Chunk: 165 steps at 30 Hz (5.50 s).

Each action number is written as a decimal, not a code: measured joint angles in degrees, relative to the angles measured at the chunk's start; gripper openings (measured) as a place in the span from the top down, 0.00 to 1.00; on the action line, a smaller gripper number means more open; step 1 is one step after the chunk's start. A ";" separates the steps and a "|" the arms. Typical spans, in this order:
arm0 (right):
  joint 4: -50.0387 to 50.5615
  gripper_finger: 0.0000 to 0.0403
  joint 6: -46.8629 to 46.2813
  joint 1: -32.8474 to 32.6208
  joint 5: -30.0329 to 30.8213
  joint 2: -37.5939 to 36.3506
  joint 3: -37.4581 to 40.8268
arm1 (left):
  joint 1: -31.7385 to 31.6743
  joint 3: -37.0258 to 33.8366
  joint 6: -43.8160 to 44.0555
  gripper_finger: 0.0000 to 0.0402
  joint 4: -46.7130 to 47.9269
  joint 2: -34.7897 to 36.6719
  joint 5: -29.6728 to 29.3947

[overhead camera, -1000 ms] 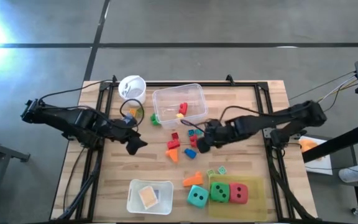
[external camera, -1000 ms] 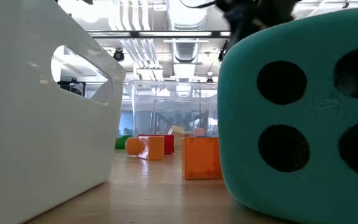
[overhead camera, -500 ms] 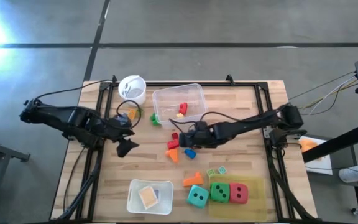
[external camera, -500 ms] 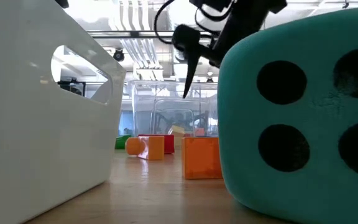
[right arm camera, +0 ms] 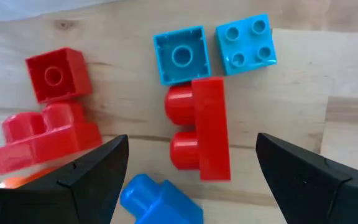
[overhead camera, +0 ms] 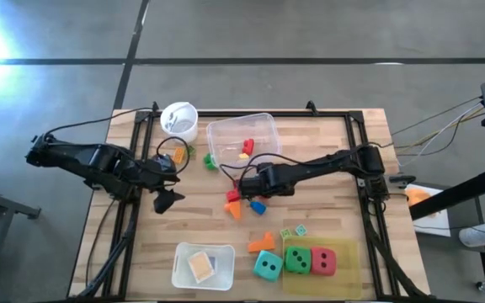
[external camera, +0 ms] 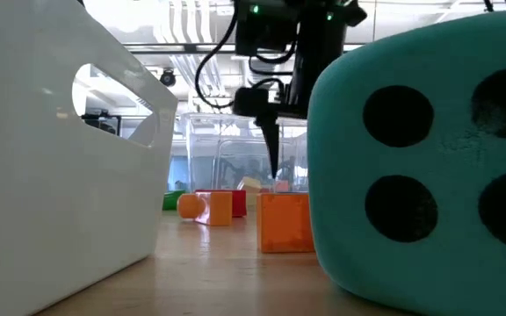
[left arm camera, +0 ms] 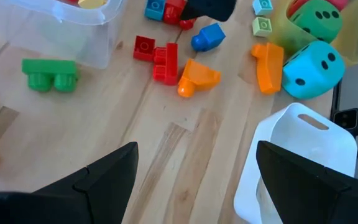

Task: Pick & Place Toys
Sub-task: Put the red game piece into the transparent bin

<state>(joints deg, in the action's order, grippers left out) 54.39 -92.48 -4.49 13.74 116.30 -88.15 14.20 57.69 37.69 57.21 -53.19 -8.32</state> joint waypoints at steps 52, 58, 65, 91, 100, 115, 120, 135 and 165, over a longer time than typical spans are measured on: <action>-2.63 0.15 4.37 -3.17 7.47 5.39 0.35 | -0.02 0.00 -0.22 0.18 -0.11 -0.04 0.44; -0.96 0.15 3.93 -3.50 7.05 6.22 0.27 | 0.00 0.00 -0.20 0.18 0.04 -0.04 0.44; -0.81 0.33 4.69 -3.28 6.91 6.28 0.29 | 0.00 0.00 -0.22 0.18 -0.31 -0.04 0.44; -0.62 0.62 9.72 -5.50 3.37 3.46 -2.36 | 0.00 0.00 -1.88 0.18 -1.62 -0.04 0.59; 5.90 0.62 19.45 -6.17 3.81 0.56 -13.27 | 0.00 0.00 -1.77 0.18 -1.65 -0.04 1.49; 20.32 0.62 34.66 1.94 10.30 0.10 -40.38 | 0.00 0.00 -1.75 0.18 -1.98 -0.17 1.51; 20.19 0.62 40.26 8.56 5.91 0.12 -44.17 | 0.00 0.00 -1.68 0.18 -2.06 -0.17 1.74; 10.64 0.62 37.51 17.47 -1.63 0.18 -37.97 | 0.00 0.00 0.24 0.18 -2.10 -0.17 1.95; -12.22 0.62 31.08 22.38 -12.13 0.54 -18.23 | -0.01 0.04 1.63 0.18 -3.41 -0.21 1.92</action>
<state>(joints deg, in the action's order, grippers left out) 42.18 -61.40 17.89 1.60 116.84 -106.38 14.18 57.74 39.32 53.80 -53.40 -6.39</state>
